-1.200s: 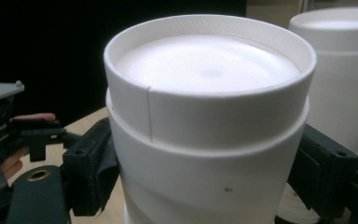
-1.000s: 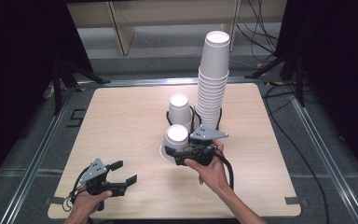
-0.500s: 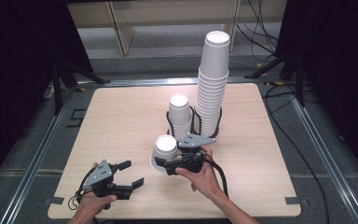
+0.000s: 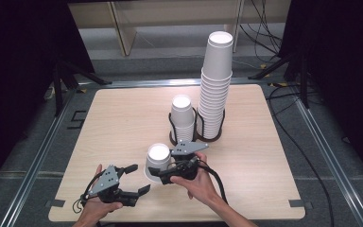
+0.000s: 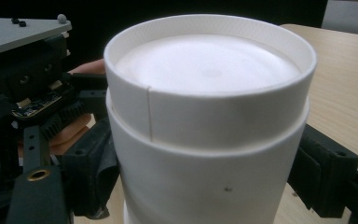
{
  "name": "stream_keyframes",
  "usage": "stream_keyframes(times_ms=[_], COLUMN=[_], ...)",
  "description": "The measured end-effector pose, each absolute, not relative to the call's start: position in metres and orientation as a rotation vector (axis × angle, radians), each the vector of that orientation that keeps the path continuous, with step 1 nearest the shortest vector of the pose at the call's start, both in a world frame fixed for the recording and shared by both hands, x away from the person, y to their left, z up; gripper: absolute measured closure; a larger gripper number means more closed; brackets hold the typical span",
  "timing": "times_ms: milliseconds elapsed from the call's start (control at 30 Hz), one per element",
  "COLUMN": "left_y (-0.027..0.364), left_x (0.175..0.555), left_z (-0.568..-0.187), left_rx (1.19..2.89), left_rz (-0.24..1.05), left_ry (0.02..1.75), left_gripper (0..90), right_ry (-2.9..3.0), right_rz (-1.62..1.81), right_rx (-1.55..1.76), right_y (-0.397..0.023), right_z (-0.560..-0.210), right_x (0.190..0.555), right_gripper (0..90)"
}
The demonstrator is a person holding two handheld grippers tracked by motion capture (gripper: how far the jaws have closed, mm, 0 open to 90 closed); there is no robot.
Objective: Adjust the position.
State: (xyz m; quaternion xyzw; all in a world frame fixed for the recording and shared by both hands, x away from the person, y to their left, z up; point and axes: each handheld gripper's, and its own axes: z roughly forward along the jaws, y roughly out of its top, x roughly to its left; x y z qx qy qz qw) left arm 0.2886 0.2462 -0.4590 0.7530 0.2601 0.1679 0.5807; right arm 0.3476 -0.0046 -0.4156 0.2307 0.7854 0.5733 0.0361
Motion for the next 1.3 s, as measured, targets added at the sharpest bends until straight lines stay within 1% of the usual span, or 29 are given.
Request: stream_keyframes(times_ms=[333,467,600,733,1167,1200,1300], left_y=[0.245,0.242,0.240,0.237,0.236,0.235,0.236], left_x=[0.288,0.289,0.288,0.289,0.287,0.288,0.288], left_z=[-0.458,-0.459,-0.459,-0.460,-0.459,-0.460,-0.459], left_rx=[1.774,1.766,1.783,1.759,1.768,1.743,1.747], left_rz=[0.372,0.375,0.380,0.373,0.334,0.319,0.304], left_ry=[0.623,0.623,0.626,0.614,0.638,0.634,0.641], left_gripper=[14.3,10.4,4.7,0.1,1.4,1.4,1.7], right_ry=[2.441,2.439,2.440,2.453,2.446,2.443,2.443], right_rz=[1.778,1.780,1.796,1.818,1.833,1.855,1.871], right_rx=[0.681,0.683,0.678,0.672,0.645,0.640,0.622], right_y=[0.010,0.013,0.016,0.021,0.025,0.026,0.027], right_z=[-0.420,-0.419,-0.420,-0.420,-0.419,-0.419,-0.420], right_x=[0.343,0.341,0.339,0.335,0.331,0.330,0.331], right_gripper=[19.9,19.9,19.9,20.0,20.3,20.2,20.2])
